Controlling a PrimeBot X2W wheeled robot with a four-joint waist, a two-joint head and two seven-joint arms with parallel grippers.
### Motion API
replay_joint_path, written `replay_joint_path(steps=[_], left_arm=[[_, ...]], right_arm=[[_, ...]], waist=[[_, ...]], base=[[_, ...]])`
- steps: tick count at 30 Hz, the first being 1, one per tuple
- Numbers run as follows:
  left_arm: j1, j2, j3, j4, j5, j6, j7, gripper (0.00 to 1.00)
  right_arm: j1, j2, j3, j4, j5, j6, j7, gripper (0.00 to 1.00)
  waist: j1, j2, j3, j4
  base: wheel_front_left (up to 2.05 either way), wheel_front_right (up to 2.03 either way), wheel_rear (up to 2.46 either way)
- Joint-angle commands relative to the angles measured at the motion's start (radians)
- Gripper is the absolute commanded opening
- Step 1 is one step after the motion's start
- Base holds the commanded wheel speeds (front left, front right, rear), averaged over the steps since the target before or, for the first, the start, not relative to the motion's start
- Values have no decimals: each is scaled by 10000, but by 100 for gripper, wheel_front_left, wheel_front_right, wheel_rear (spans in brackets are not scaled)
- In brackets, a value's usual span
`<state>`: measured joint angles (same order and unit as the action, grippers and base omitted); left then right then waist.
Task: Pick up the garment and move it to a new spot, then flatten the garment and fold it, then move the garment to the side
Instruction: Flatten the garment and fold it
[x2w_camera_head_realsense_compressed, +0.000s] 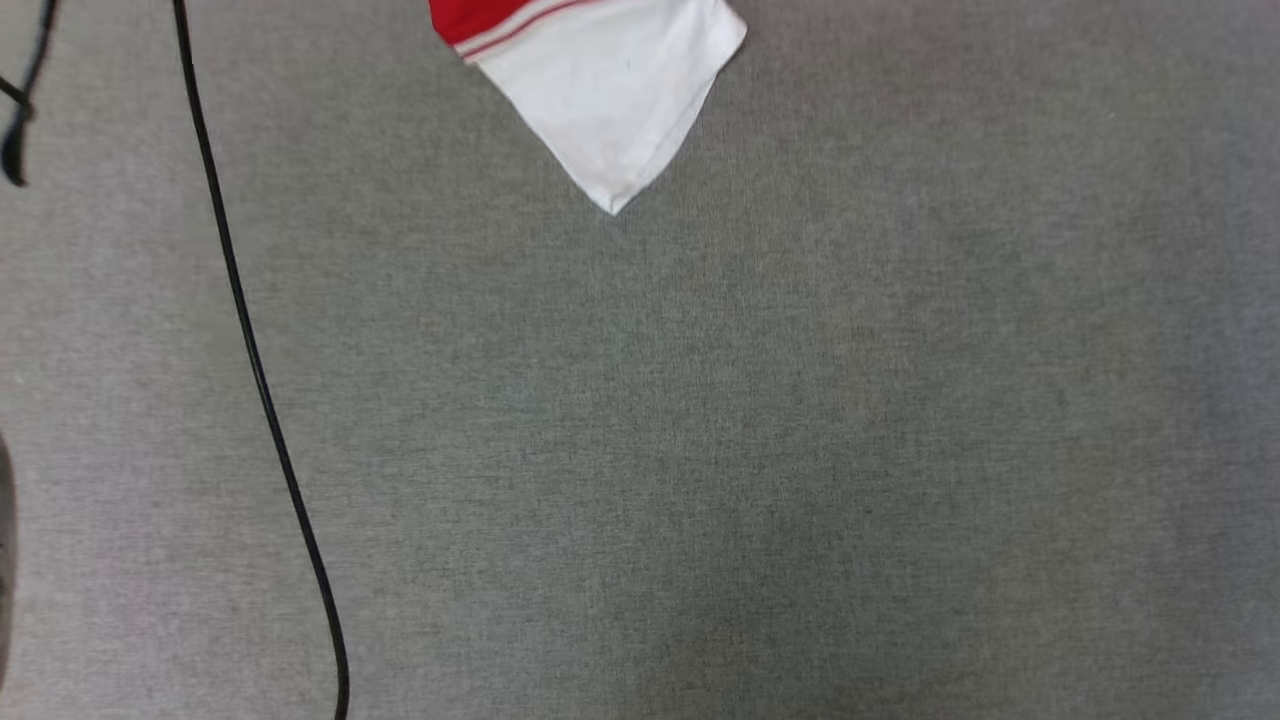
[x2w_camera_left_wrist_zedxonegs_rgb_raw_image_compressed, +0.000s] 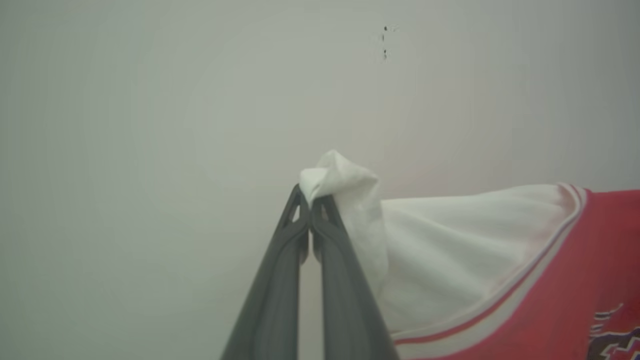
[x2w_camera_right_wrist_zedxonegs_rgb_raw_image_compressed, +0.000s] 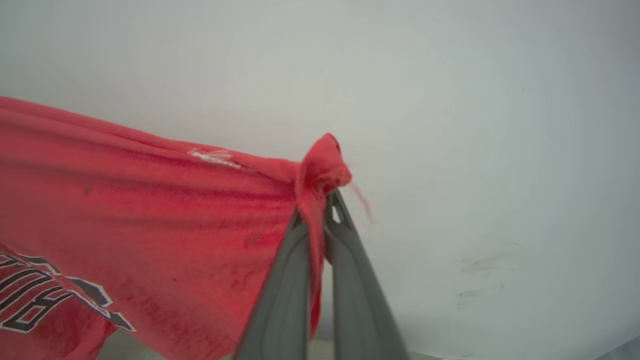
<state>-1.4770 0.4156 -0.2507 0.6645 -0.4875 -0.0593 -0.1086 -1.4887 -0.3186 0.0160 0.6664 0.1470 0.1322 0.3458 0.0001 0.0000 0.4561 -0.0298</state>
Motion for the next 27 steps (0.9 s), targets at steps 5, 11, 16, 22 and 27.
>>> replay_joint_path(steps=[5,11,16,22,27], left_arm=[[-640,171,42,785,-78,-143,-33,0],[-616,34,8,1668,-343,-355,-308,0],[-143,-190,-91,2395,-753,-598,-575,0],[1048,-492,-426,2873,-1375,-702,-776,0],[2863,-641,-843,2580,-2084,-703,-998,0]], right_arm=[[-625,186,224,561,-34,-26,-446,0],[-869,358,642,1315,295,-26,-981,0],[-424,370,1122,2025,738,-25,-1462,0],[775,250,1838,2460,1537,-23,-2063,0],[2481,120,2237,2485,2286,-23,-2514,0]], waist=[[-1,0,1013,-37],[-1,0,1687,50],[-1,0,1841,132],[-1,0,1611,297],[-1,0,928,416]], base=[[0,0,0],[0,0,0],[0,0,0],[0,0,0],[0,0,0]])
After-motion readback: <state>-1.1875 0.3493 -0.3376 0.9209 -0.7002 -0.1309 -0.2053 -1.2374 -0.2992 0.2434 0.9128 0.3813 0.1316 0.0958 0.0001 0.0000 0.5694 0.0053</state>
